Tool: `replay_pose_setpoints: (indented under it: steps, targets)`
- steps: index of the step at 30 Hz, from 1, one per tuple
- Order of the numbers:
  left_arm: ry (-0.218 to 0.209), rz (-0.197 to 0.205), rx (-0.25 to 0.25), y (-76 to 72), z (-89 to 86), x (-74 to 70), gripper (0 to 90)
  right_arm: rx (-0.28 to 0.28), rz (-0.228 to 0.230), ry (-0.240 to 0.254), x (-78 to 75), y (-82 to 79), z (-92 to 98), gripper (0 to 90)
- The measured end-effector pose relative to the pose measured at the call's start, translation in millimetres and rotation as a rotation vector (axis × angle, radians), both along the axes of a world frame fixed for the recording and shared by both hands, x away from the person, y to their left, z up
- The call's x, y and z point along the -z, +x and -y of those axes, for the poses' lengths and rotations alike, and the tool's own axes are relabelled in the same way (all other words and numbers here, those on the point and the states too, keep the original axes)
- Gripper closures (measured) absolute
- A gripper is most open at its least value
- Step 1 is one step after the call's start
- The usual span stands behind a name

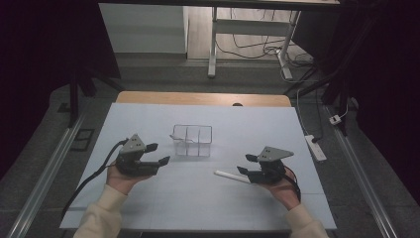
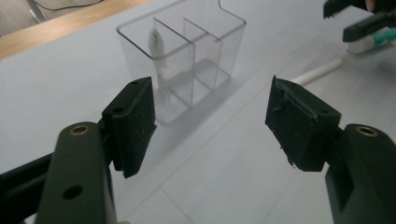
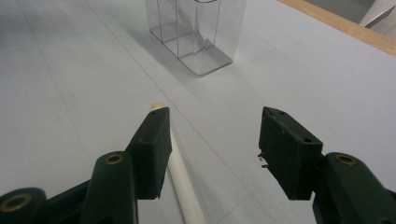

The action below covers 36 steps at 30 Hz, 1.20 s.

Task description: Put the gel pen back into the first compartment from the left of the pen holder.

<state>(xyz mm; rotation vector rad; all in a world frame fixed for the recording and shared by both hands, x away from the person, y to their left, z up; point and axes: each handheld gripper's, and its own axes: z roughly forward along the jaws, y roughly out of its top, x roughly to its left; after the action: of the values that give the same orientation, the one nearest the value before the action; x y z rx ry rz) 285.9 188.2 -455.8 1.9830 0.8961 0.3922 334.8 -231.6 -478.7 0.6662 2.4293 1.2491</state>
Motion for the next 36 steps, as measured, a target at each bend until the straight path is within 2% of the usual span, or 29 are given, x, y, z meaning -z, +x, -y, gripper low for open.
replay_pose_setpoints:
  steps: [14, 17, 26, 36]
  targets:
    - [0.020, -0.017, 0.000, -24.5, -6.1, 21.9, 33.3, 0.009, 0.008, -0.013, -0.8, 0.4, 2.6, 43.0]
    - [0.031, -0.024, 0.000, -27.0, -6.1, 26.7, 33.2, 0.009, 0.008, -0.011, -0.8, 0.7, 3.2, 43.0]
    - [0.031, -0.046, 0.009, -29.6, -6.5, 36.2, 33.1, 0.009, 0.004, -0.013, -0.6, 2.0, 5.7, 42.8]
    - [0.044, -0.056, 0.012, -34.5, -7.3, 40.6, 32.5, -0.002, -0.014, -0.030, 1.8, 3.4, 3.9, 41.1]
